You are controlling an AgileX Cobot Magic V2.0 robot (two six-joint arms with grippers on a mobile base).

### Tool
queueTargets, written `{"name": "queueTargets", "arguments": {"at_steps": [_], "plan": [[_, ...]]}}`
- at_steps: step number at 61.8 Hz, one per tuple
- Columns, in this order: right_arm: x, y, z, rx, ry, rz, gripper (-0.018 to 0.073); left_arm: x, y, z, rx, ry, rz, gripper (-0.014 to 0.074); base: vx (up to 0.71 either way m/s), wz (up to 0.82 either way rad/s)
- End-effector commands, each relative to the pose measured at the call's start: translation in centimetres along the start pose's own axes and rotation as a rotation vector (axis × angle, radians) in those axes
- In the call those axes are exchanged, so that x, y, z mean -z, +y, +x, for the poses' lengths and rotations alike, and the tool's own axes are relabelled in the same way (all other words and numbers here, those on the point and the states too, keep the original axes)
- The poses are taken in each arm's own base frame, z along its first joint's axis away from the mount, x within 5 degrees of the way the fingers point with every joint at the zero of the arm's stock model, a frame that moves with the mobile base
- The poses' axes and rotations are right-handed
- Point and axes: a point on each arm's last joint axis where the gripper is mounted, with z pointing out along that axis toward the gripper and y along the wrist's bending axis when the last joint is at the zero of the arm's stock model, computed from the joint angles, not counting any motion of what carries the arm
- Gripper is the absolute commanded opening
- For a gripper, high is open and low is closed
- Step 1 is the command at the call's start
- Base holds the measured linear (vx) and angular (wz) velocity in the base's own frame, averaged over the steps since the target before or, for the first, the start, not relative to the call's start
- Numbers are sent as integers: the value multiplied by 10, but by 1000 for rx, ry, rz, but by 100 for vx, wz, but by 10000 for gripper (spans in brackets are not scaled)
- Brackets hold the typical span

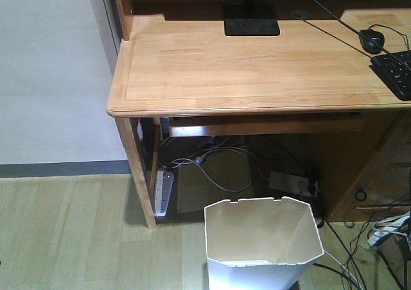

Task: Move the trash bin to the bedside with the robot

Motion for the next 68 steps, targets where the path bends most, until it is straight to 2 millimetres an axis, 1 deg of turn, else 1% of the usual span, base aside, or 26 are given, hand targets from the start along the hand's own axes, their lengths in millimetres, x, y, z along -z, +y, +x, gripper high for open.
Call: {"name": "queueTargets", "arguments": {"at_steps": [1,58,61,68], "plan": [[1,0,-1,10,-69,4,-11,-2,-2,2,11,-55,12,-6,0,0],[1,0,-2,10,-77,3,-11,-2,-2,2,11,-55,12,-6,0,0],[1,0,-4,26,-99,4,-11,-2,-2,2,11,-55,12,-6,0,0],[2,0,-15,-2,-147,4,-11,-2,-2,2,11,-55,12,-6,0,0]]}}
